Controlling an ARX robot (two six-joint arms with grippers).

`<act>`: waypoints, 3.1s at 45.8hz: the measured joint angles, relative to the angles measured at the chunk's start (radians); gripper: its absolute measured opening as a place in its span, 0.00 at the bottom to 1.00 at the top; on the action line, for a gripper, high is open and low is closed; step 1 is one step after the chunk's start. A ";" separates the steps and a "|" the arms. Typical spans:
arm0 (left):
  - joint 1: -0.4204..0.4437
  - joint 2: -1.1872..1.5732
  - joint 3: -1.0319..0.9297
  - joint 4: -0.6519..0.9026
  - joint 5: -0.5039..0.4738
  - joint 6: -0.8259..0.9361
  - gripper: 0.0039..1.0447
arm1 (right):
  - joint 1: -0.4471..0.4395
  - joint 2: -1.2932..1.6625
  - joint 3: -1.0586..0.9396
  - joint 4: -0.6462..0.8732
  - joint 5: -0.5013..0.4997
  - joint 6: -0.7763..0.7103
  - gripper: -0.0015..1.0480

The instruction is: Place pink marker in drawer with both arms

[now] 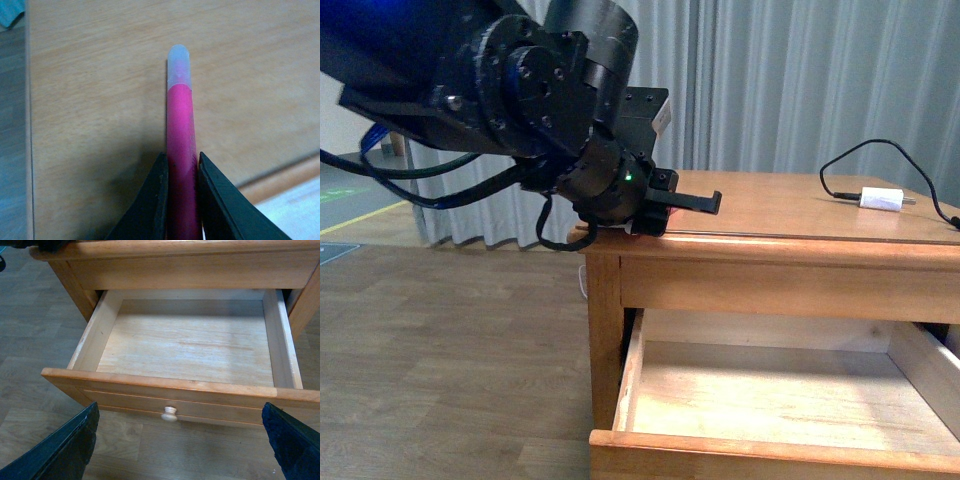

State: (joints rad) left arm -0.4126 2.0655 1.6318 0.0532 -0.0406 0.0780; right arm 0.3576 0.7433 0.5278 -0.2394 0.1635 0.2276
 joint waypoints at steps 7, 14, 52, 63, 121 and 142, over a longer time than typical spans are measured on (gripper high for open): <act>0.028 -0.137 -0.177 0.091 0.202 0.140 0.14 | 0.000 0.000 0.000 0.000 0.000 0.000 0.92; 0.037 -0.327 -0.370 0.145 0.413 0.324 0.14 | 0.000 0.000 0.000 0.000 0.000 0.000 0.92; -0.119 0.055 -0.270 0.195 0.188 0.404 0.14 | 0.000 0.000 0.000 0.000 0.000 0.000 0.92; -0.146 0.121 -0.214 0.185 0.163 0.384 0.13 | 0.000 0.000 0.000 0.000 0.000 0.000 0.92; 0.135 -1.377 -1.023 0.049 0.094 0.070 0.94 | 0.000 0.000 0.000 0.000 0.000 0.000 0.92; 0.285 -1.676 -1.245 -0.044 -0.074 -0.087 0.66 | 0.000 0.000 0.000 0.000 0.000 0.000 0.92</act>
State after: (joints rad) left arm -0.1272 0.3897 0.3866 0.0090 -0.1150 -0.0093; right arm 0.3576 0.7433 0.5278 -0.2394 0.1638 0.2276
